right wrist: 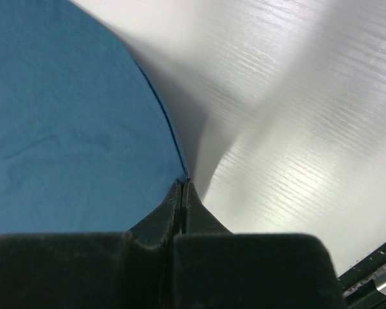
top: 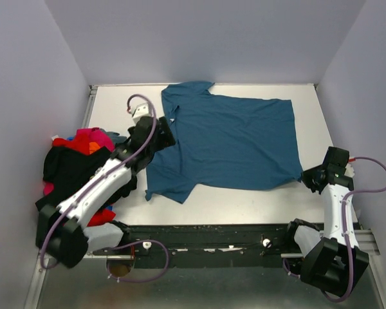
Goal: Fold and stack the t-shirts
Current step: Flatten out the tshirt
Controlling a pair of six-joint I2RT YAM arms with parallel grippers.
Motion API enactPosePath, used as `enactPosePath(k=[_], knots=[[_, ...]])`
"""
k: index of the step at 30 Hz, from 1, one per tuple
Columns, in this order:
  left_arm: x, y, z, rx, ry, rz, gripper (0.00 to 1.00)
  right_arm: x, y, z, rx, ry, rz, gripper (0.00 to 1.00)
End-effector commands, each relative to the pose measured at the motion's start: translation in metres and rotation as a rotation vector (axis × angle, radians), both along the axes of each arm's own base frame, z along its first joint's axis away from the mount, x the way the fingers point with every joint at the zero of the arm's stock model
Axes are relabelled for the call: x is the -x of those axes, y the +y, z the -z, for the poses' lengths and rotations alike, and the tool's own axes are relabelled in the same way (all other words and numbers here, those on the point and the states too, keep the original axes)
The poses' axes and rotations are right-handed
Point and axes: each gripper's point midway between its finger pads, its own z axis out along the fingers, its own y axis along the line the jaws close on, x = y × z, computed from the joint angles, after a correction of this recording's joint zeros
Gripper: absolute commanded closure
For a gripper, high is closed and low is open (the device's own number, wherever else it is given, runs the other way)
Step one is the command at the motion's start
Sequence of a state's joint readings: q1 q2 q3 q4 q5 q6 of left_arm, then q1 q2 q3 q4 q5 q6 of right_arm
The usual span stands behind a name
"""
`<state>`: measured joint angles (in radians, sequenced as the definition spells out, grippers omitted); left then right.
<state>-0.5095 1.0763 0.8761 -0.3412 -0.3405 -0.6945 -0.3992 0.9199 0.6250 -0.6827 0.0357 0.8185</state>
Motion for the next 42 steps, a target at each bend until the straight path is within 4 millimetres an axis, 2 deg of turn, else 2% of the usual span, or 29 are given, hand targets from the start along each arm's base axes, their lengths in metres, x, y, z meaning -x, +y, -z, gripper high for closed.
enactPosePath(k=[1,6,9,11,12,15,18,23,27,30,34,38,42], knots=[[-0.072,-0.012,0.006,-0.111,-0.005,0.031,0.07,-0.009,-0.001,-0.002,0.004,-0.055,-0.013,0.99],[-0.142,-0.025,0.024,-0.136,0.046,0.061,0.08,-0.015,0.004,0.001,-0.021,-0.069,-0.032,0.99],[-0.178,-0.031,0.042,-0.164,0.079,0.081,0.09,-0.017,0.007,0.004,-0.040,-0.076,-0.050,0.99],[-0.203,-0.037,0.045,-0.176,0.081,0.101,0.11,-0.018,0.009,0.006,-0.050,-0.072,-0.059,0.99],[-0.213,-0.037,0.055,-0.194,0.102,0.104,0.13,-0.018,0.010,0.007,-0.053,-0.071,-0.064,0.99],[-0.242,-0.044,0.068,-0.219,0.123,0.125,0.18,-0.017,0.010,0.009,-0.052,-0.066,-0.066,0.99],[-0.262,-0.052,0.088,-0.208,0.158,0.150,0.23,-0.018,0.011,0.009,-0.055,-0.072,-0.070,0.99],[-0.278,-0.055,0.125,-0.162,0.219,0.145,0.27,-0.020,0.012,0.010,-0.065,-0.069,-0.077,0.99],[-0.286,-0.051,0.141,-0.111,0.228,0.146,0.43,-0.020,0.012,0.012,-0.068,-0.060,-0.078,0.99],[-0.291,-0.040,0.148,-0.091,0.239,0.121,0.63,-0.020,0.012,0.013,-0.067,-0.058,-0.080,0.99],[-0.296,-0.025,0.138,-0.094,0.212,0.097,1.00,-0.019,0.011,0.013,-0.061,-0.055,-0.081,0.99],[-0.297,-0.005,0.116,-0.093,0.177,0.069,1.00,-0.018,0.011,0.014,-0.061,-0.049,-0.081,0.99],[-0.296,0.031,0.110,-0.094,0.191,0.001,1.00,-0.017,0.011,0.014,-0.061,-0.044,-0.075,0.99]])
